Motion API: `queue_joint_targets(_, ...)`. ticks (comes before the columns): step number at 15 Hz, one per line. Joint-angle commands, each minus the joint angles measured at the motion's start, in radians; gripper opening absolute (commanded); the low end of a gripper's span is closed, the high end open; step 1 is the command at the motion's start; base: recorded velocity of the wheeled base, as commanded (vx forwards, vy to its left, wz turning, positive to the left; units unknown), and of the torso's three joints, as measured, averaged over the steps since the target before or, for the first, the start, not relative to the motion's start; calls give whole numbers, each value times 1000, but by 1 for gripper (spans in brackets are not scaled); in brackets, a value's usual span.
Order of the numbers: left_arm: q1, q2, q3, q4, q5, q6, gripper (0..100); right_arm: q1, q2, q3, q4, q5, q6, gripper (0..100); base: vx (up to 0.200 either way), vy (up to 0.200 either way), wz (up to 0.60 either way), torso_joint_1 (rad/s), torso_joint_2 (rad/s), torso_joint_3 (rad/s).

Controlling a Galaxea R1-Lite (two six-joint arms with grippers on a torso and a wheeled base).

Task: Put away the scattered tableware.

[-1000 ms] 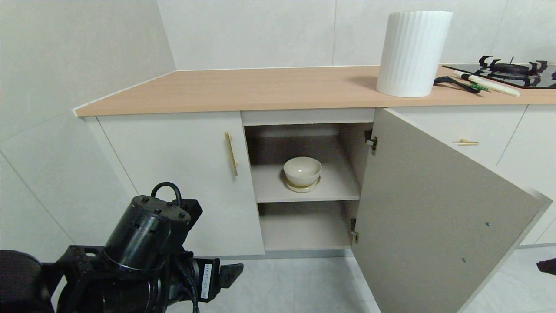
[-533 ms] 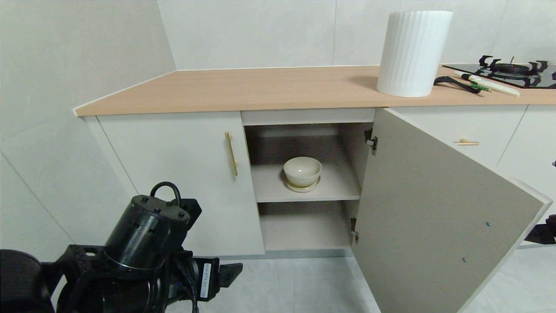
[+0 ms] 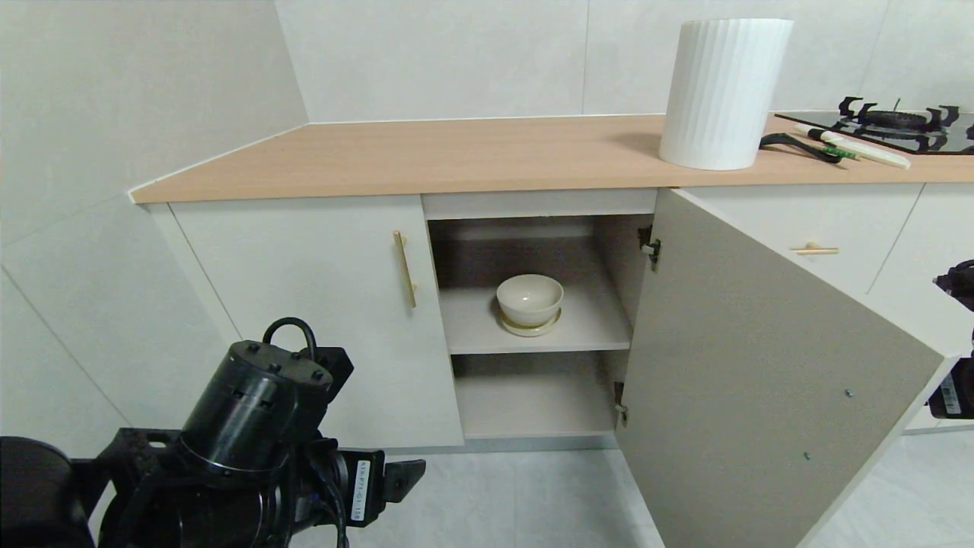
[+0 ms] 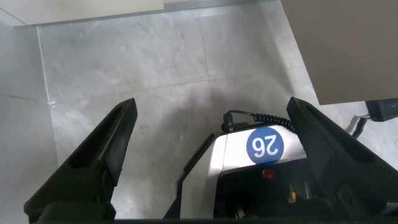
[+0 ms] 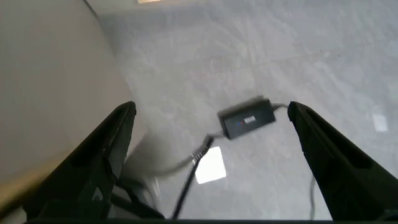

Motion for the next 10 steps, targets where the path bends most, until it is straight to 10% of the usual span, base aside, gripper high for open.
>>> queue_joint_targets(1,0,-1,0,-1,1,-1,100,34,13,17,-17,3,12,100,0,0,0,0,0,0)
queue_joint_targets(10,0,-4,0,-1,1,1,100,294,20,40,-28,4,176,100,0,0,0,0,0,0)
